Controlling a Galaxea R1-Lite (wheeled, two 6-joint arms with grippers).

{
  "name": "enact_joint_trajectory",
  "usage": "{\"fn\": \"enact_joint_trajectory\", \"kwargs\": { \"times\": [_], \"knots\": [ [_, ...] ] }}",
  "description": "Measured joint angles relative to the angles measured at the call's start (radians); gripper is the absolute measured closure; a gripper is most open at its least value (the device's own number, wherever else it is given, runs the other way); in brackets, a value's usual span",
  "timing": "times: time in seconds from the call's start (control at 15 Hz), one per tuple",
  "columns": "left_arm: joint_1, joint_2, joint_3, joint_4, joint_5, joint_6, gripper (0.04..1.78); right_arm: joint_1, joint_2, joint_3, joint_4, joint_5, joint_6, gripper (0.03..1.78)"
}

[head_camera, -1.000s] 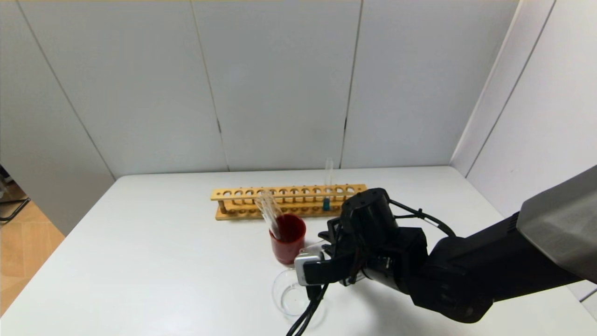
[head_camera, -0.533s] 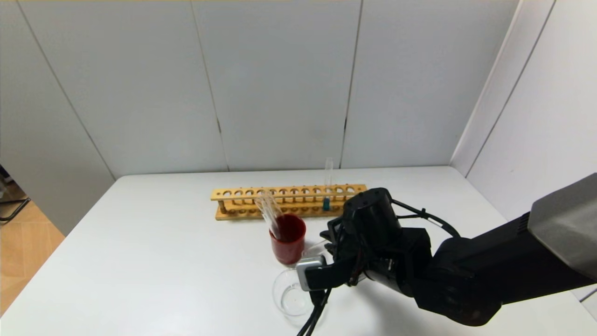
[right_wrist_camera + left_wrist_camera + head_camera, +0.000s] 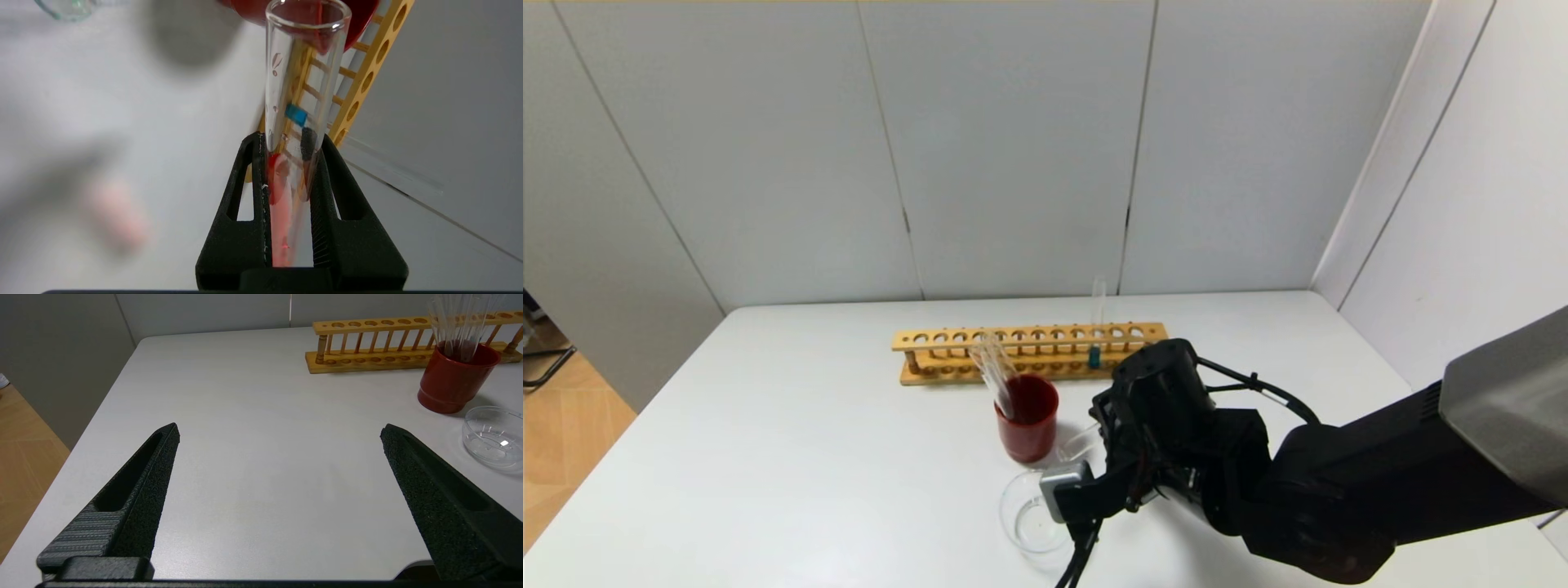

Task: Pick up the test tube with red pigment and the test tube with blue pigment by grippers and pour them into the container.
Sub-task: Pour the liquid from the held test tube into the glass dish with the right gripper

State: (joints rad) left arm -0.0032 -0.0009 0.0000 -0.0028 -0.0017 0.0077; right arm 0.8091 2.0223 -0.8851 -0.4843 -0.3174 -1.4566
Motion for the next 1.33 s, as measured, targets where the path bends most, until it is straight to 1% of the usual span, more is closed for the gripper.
{"fn": "enact_joint_trajectory", "kwargs": {
  "times": [0.33, 0.4, 0.6, 0.67, 1.07, 1.13, 1.33],
  "knots": [
    [0.000, 0.000, 0.000, 0.000, 0.000, 0.000, 0.08, 0.027, 0.010, -0.023, 0.003, -0.003, -0.003, 1.46],
    [0.000, 0.000, 0.000, 0.000, 0.000, 0.001, 0.08, 0.029, 0.011, -0.024, 0.004, -0.006, -0.011, 1.46],
    [0.000, 0.000, 0.000, 0.000, 0.000, 0.000, 0.08, 0.036, 0.012, -0.025, 0.003, -0.043, -0.059, 1.46],
    [0.000, 0.000, 0.000, 0.000, 0.000, 0.001, 0.08, 0.038, 0.013, -0.025, 0.003, -0.045, -0.069, 1.46],
    [0.000, 0.000, 0.000, 0.000, 0.000, 0.000, 0.08, 0.040, 0.030, -0.027, 0.004, -0.046, -0.070, 1.46],
    [0.000, 0.000, 0.000, 0.000, 0.000, 0.000, 0.08, 0.040, 0.031, -0.029, 0.005, -0.052, -0.078, 1.46],
    [0.000, 0.000, 0.000, 0.000, 0.000, 0.000, 0.08, 0.042, 0.027, -0.051, 0.057, -0.119, -0.135, 1.46]
  ]
}}
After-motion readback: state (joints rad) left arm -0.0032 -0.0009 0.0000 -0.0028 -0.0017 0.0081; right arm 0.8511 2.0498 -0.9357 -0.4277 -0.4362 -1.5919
